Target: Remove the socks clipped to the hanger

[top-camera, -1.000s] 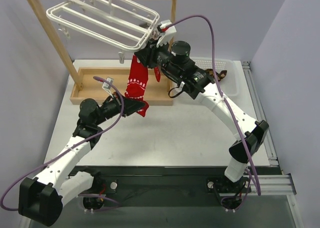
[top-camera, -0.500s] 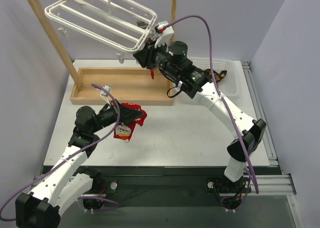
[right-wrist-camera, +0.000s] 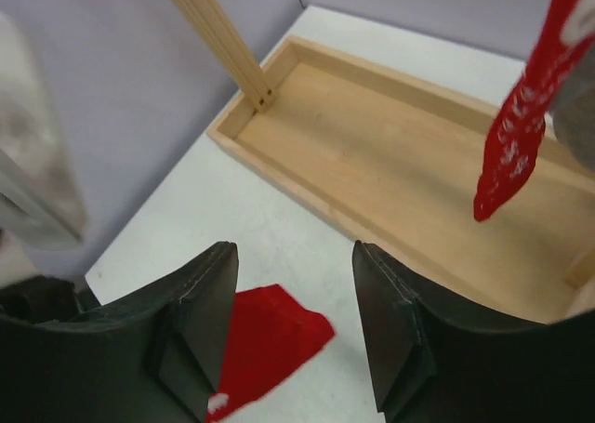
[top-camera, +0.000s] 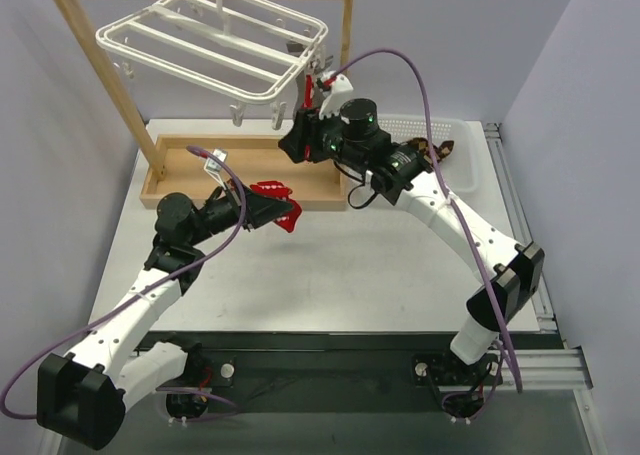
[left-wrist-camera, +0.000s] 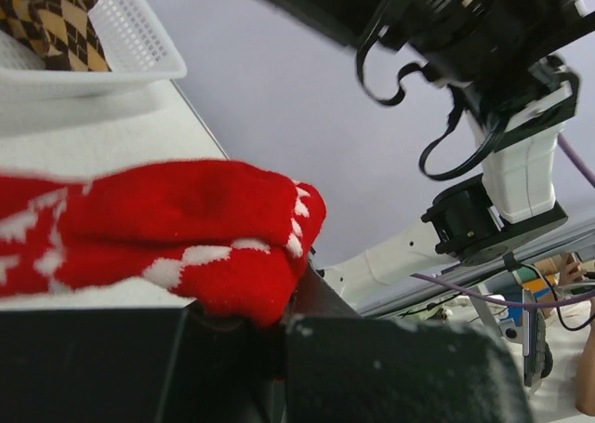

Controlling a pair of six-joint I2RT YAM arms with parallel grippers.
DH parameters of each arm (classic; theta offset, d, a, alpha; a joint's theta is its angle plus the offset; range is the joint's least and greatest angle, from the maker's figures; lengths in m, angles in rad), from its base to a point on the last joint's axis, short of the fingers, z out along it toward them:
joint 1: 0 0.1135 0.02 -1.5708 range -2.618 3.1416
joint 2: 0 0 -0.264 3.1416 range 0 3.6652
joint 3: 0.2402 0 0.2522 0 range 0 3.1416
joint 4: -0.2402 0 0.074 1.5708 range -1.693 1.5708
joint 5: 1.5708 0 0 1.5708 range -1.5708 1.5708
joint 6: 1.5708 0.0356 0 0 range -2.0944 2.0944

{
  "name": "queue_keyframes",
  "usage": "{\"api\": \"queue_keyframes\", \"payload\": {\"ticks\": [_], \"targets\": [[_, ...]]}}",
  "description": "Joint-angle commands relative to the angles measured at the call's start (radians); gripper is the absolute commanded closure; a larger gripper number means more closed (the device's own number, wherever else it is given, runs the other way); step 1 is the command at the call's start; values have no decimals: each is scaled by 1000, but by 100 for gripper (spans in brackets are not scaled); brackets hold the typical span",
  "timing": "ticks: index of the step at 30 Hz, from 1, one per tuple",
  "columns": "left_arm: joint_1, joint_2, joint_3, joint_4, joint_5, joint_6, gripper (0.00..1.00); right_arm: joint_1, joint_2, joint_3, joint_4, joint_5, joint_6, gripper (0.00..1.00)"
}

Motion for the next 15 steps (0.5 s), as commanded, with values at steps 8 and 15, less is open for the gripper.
{"api": "queue_keyframes", "payload": {"ticks": [8,15], "targets": [[-2,45,101,66,56,2,100,-86,-321,-362,-51,-304,-80,0],[-11,33,103,38,27,-12,100,-83,-387,-528,74,-605,-124,2]]}}
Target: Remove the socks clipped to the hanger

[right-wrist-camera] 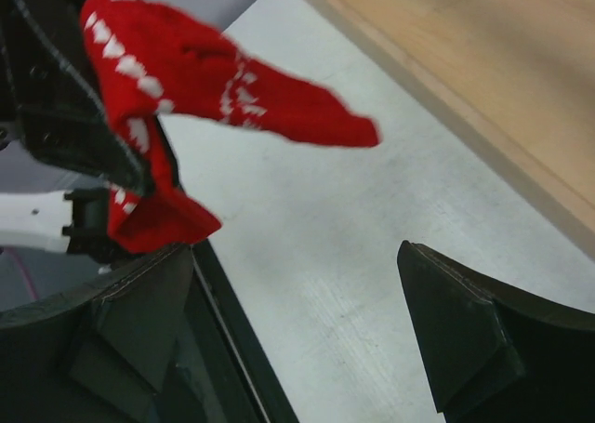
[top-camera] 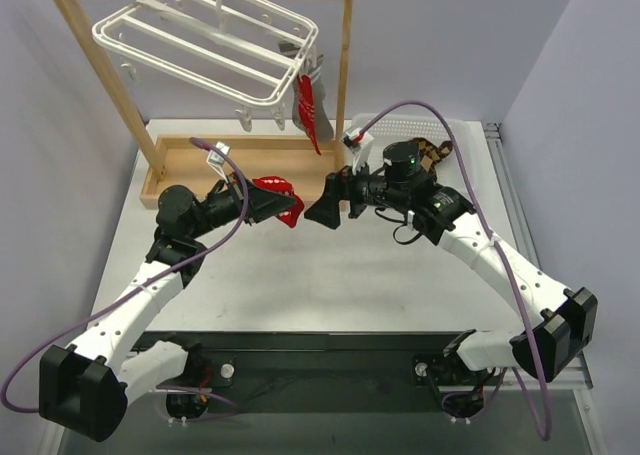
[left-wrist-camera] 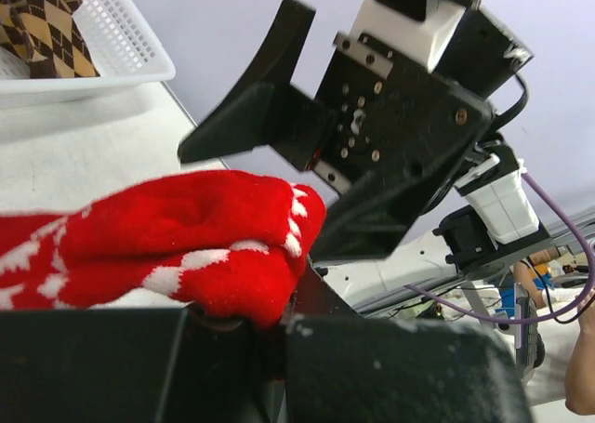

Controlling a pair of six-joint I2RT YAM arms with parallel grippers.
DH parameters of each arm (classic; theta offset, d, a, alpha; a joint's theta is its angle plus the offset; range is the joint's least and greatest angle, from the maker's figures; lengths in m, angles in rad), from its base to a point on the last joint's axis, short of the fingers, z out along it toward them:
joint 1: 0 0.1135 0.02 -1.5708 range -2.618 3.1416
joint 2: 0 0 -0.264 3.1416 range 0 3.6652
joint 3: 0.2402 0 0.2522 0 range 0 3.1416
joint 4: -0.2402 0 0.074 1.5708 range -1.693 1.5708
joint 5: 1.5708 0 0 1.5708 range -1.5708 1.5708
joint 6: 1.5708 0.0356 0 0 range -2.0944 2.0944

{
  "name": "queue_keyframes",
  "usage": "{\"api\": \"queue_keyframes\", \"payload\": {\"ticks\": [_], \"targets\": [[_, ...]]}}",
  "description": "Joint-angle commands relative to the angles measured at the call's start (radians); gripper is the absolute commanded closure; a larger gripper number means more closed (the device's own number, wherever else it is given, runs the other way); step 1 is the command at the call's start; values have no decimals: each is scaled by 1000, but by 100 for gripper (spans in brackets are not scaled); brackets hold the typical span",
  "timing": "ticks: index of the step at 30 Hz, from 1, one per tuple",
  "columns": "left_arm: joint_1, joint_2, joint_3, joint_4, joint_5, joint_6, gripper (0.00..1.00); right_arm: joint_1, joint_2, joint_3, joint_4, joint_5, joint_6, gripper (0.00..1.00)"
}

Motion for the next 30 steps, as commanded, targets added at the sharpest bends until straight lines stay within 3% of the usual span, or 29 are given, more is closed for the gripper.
{"api": "queue_keyframes", "payload": {"ticks": [1,8,9,10,12,18,19,22,30], "targets": [[-17,-14,44,19,-3,-9,100,7,-26,-59,144,-260,-20,3],[-96,21,55,35,-35,-10,100,24,9,-88,362,-369,107,18],[-103,23,61,40,-35,-11,100,24,23,-84,368,-375,112,23],[-112,26,64,38,-40,-11,100,26,32,-70,369,-387,115,38],[-113,20,66,34,-48,-6,100,29,37,-70,376,-404,129,51],[-113,12,84,11,-55,3,100,29,-9,-137,377,-423,111,45],[-113,12,81,11,-55,3,100,29,-14,-143,370,-429,100,39],[-113,9,80,8,-52,5,100,33,-23,-166,363,-435,94,31],[-116,3,83,-6,-52,9,100,33,-8,-176,446,-409,144,41]]}}
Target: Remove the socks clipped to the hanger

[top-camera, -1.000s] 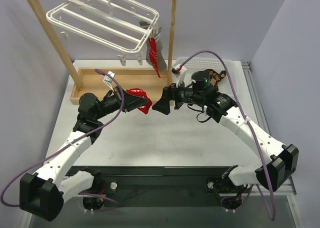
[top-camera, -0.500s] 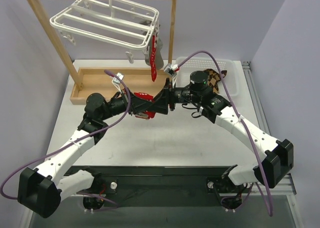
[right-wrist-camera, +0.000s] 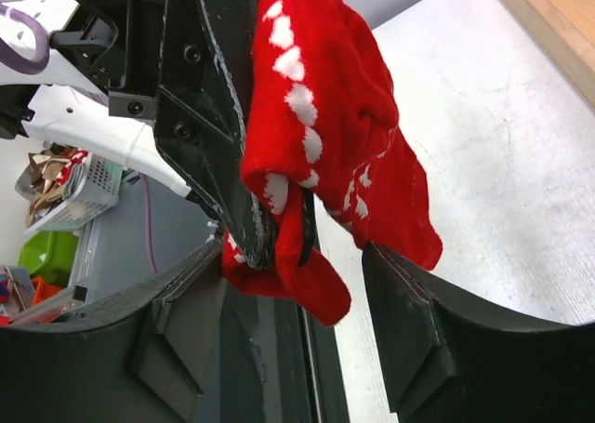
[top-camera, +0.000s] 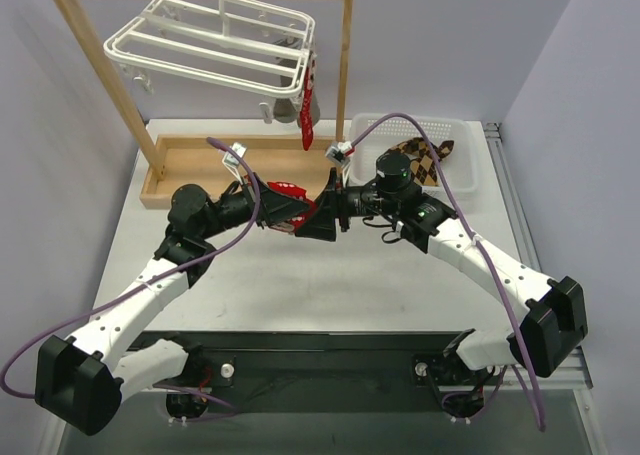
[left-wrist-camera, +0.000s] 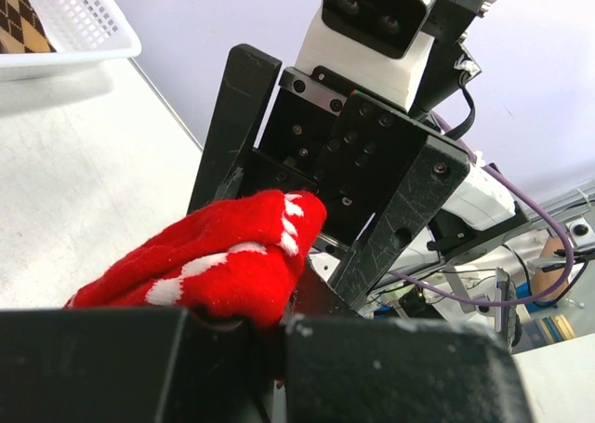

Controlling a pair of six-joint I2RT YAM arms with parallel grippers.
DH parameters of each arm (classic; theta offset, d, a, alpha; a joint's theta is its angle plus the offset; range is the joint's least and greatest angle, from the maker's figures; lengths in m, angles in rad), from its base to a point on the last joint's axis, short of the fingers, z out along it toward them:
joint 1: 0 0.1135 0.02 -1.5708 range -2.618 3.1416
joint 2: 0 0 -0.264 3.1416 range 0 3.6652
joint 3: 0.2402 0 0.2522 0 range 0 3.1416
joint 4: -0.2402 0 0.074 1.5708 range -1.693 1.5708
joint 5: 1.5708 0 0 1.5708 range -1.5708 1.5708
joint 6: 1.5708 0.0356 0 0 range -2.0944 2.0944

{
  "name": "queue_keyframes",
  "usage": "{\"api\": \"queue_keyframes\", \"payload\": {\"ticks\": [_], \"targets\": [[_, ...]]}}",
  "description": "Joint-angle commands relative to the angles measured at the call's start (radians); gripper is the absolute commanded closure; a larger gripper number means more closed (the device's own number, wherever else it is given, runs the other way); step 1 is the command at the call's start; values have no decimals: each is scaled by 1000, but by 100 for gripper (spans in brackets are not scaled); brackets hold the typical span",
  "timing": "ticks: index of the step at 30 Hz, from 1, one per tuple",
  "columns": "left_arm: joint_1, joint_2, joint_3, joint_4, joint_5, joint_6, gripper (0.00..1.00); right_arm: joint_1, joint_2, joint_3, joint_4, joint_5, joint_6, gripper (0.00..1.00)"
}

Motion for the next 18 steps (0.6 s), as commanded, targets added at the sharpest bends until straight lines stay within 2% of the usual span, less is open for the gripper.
{"api": "queue_keyframes", "payload": {"ticks": [1,2,3,5,6,8,9,12,13,15,17,18], "targets": [[-7,-23,47,14,-6,17,100,6,-30,1,119,-7,37,42],[-8,-23,47,14,-5,17,100,8,-30,3,122,2,41,44],[-8,-23,45,14,-8,19,100,8,-29,6,128,1,47,51],[-10,-21,47,14,-10,17,100,11,-29,10,133,5,53,69],[-10,-21,50,14,-11,17,100,9,-27,10,119,8,52,86],[-10,-20,53,14,-11,20,100,9,-30,10,92,30,40,100],[-10,-20,59,11,-13,22,97,8,-35,9,57,39,21,100],[-7,-37,64,-47,-45,55,75,-2,-50,-5,4,85,-2,100],[-5,-53,74,-113,-62,95,58,-14,-52,-7,-12,102,-12,100],[-4,-83,90,-182,-120,141,48,-35,-58,-7,-51,144,-14,100],[-4,-103,114,-285,-181,209,34,-71,-62,-4,-88,186,-16,100],[-4,-121,123,-320,-203,232,32,-83,-62,-1,-103,236,-16,100]]}}
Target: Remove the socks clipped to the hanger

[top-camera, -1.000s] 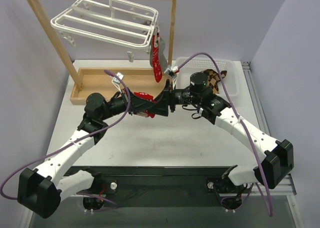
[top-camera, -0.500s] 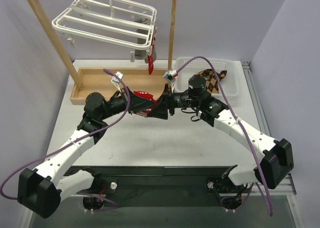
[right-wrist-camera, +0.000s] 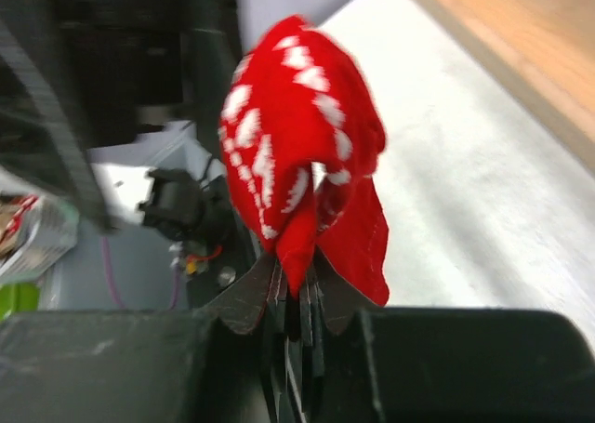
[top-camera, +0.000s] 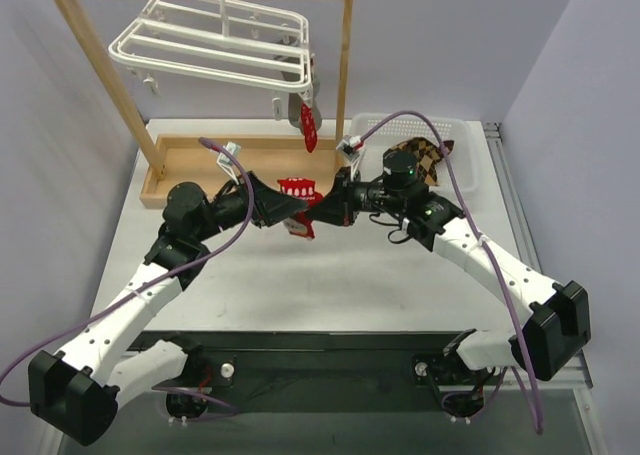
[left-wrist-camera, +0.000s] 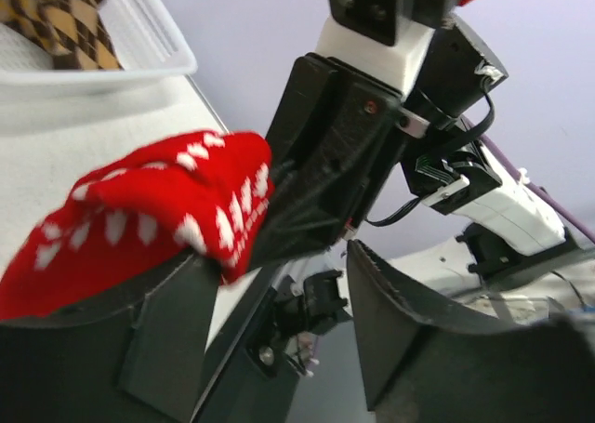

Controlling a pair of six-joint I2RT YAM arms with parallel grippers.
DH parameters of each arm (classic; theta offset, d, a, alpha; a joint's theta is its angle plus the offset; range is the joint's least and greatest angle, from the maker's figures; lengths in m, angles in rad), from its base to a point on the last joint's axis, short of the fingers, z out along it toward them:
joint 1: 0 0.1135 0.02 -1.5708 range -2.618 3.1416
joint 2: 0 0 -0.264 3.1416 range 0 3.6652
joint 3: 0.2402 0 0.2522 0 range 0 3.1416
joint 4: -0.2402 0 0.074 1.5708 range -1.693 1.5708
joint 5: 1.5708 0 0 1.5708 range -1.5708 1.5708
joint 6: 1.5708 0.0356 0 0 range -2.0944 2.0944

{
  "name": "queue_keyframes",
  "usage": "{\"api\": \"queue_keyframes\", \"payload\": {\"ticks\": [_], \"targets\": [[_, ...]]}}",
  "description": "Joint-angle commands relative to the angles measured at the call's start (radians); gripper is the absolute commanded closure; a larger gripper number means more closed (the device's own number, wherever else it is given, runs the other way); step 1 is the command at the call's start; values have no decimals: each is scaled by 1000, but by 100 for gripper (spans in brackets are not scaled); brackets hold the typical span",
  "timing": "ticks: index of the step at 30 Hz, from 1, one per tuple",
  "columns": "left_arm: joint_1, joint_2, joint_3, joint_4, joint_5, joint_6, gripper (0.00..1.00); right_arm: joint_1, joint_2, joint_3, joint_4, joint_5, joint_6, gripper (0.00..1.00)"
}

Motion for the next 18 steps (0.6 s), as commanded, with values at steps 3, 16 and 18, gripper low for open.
{"api": "queue_keyframes", "payload": {"ticks": [3,16,18], "targets": [[-2,-110,110,-270,-212,204,25,-108,-40,29,-123,262,-16,100],[-2,-177,111,-361,-229,267,22,-368,163,360,-279,682,-71,100],[-2,-176,111,-275,-185,225,28,-408,205,416,-299,686,-84,100]]}}
